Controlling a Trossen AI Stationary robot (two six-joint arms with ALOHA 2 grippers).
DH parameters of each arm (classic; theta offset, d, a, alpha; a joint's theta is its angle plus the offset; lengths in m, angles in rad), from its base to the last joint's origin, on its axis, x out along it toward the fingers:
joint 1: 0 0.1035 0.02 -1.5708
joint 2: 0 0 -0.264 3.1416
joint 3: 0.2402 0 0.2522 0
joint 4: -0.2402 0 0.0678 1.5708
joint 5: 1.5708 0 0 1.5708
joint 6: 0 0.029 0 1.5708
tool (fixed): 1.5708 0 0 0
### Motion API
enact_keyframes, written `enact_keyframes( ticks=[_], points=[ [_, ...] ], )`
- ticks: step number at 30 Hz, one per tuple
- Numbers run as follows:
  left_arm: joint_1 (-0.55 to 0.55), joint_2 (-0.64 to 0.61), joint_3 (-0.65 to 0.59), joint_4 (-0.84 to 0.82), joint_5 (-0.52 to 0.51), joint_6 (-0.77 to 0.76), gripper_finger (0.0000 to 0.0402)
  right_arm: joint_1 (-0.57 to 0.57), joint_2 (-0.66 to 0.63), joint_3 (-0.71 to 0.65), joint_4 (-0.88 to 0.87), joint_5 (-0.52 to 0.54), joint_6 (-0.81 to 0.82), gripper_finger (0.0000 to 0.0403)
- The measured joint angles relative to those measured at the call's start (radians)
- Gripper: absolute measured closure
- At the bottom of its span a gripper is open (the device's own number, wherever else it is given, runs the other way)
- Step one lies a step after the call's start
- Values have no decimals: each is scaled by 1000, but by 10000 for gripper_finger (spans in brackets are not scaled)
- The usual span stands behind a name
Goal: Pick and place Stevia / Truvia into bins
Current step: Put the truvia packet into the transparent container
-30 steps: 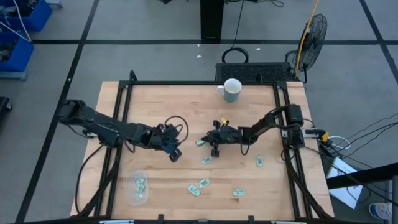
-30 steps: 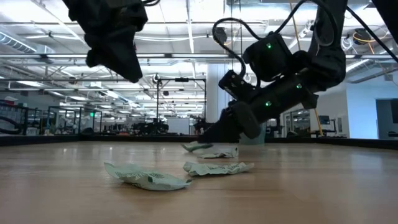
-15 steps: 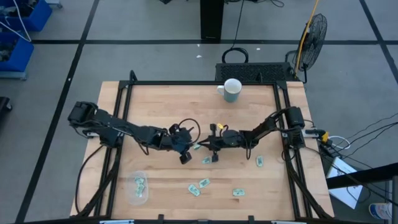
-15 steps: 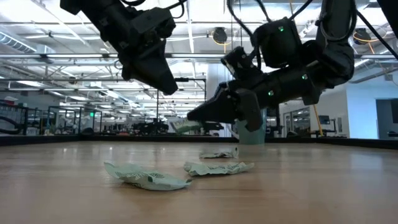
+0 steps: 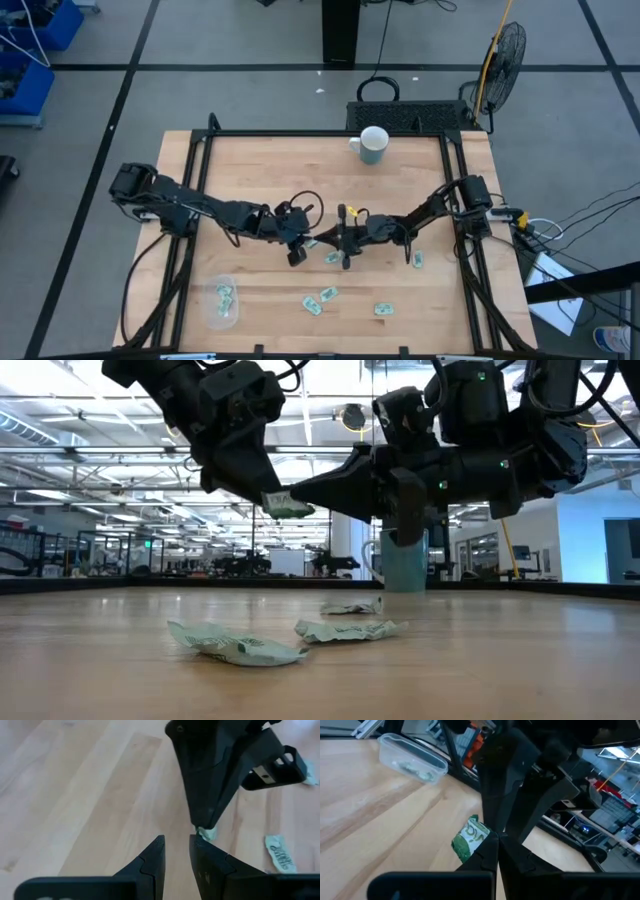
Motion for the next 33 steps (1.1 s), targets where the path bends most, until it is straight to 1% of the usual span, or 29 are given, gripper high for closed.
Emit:
enact_keyframes(
  ticks=[3,10,12,17,19,29,30,33],
  points=[
    [0,0,0,15,3,3,309,0,-1,0,-10,0,6,403],
    [0,-1,0,35,2,7,309,7,0,0,-104,0,3,403],
    [0,-1,0,39,2,2,309,6,0,0,-100,1,2,403],
    [0,-3,0,40,2,-2,309,6,1,-1,-8,2,2,403],
    [0,-3,0,40,1,-2,309,6,3,-1,3,2,1,403],
    [0,-1,0,40,2,-1,309,3,1,1,-34,4,-6,403],
    [0,-1,0,40,2,-2,309,3,1,1,-31,10,-6,403],
    [1,-1,0,41,18,-3,309,5,1,1,-11,75,-18,403]
  ],
)
